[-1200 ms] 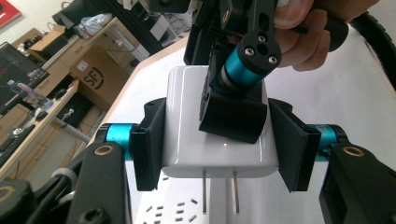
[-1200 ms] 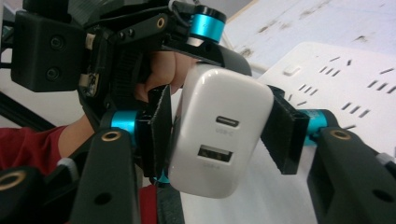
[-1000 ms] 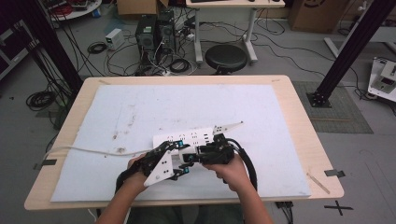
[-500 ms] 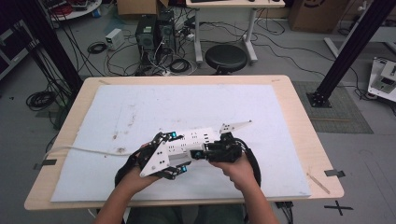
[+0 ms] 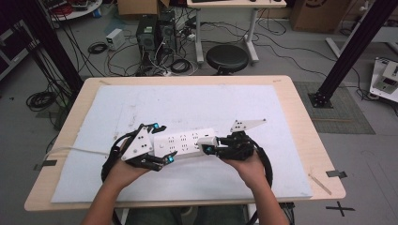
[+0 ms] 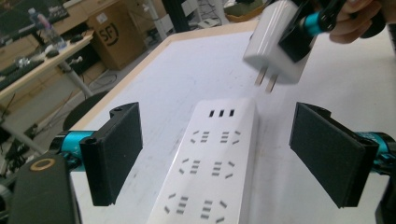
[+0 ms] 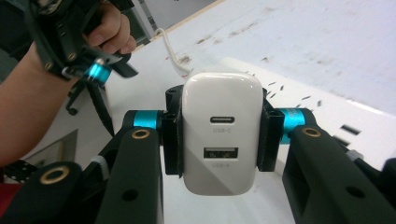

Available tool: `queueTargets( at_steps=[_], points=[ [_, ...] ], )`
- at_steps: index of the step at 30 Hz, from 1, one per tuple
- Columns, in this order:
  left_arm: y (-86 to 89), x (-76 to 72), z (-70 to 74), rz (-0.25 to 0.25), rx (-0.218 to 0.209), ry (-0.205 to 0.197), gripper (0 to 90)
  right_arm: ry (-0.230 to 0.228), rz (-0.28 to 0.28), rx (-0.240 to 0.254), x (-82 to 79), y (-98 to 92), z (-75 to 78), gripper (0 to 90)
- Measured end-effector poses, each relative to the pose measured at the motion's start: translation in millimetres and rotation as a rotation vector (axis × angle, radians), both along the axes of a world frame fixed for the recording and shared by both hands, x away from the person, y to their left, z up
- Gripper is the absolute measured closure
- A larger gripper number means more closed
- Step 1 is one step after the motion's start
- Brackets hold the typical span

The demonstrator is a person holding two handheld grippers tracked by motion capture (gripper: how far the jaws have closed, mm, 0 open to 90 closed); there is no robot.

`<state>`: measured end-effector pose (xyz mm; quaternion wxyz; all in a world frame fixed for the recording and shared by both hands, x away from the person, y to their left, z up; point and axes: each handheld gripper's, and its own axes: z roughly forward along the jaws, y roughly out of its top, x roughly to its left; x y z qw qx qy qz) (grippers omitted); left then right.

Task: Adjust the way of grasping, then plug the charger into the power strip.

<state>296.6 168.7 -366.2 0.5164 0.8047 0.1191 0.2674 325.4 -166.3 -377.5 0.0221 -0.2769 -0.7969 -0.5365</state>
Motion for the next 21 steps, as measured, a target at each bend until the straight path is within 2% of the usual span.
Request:
queueTargets(
  at_steps=[2, 6, 10, 16, 18, 19, 20, 21],
  points=[
    [7.9, 2.2, 0.4, 0.021, -0.009, 0.019, 17.2, -0.014, 0.007, -0.009, 0.2, -0.8, 3.1, 63.2],
    [18.9, 4.7, 2.1, 0.047, -0.019, 0.031, 16.9, -0.040, 0.017, -0.041, 1.7, 0.9, 5.8, 63.3],
    [33.7, 9.0, 4.7, 0.085, -0.038, 0.043, 16.4, -0.079, 0.039, -0.093, 5.5, 5.9, 10.0, 63.3],
    [47.0, 10.1, 4.9, 0.113, -0.058, 0.054, 16.3, -0.193, 0.008, -0.207, 10.1, 21.6, 20.3, 63.3],
    [50.8, 10.3, 3.7, 0.118, -0.055, 0.059, 16.3, -0.217, 0.011, -0.246, 14.6, 27.0, 21.7, 63.3],
    [50.8, 10.3, 3.7, 0.118, -0.055, 0.059, 16.3, -0.217, 0.011, -0.246, 14.6, 27.0, 21.7, 63.3],
    [55.1, 9.7, 2.6, 0.121, -0.047, 0.061, 16.3, -0.239, 0.021, -0.309, 20.5, 32.8, 22.9, 63.2],
    [57.1, 9.2, 2.2, 0.125, -0.044, 0.060, 16.3, -0.248, 0.031, -0.331, 23.7, 35.1, 23.2, 63.2]
  ],
)
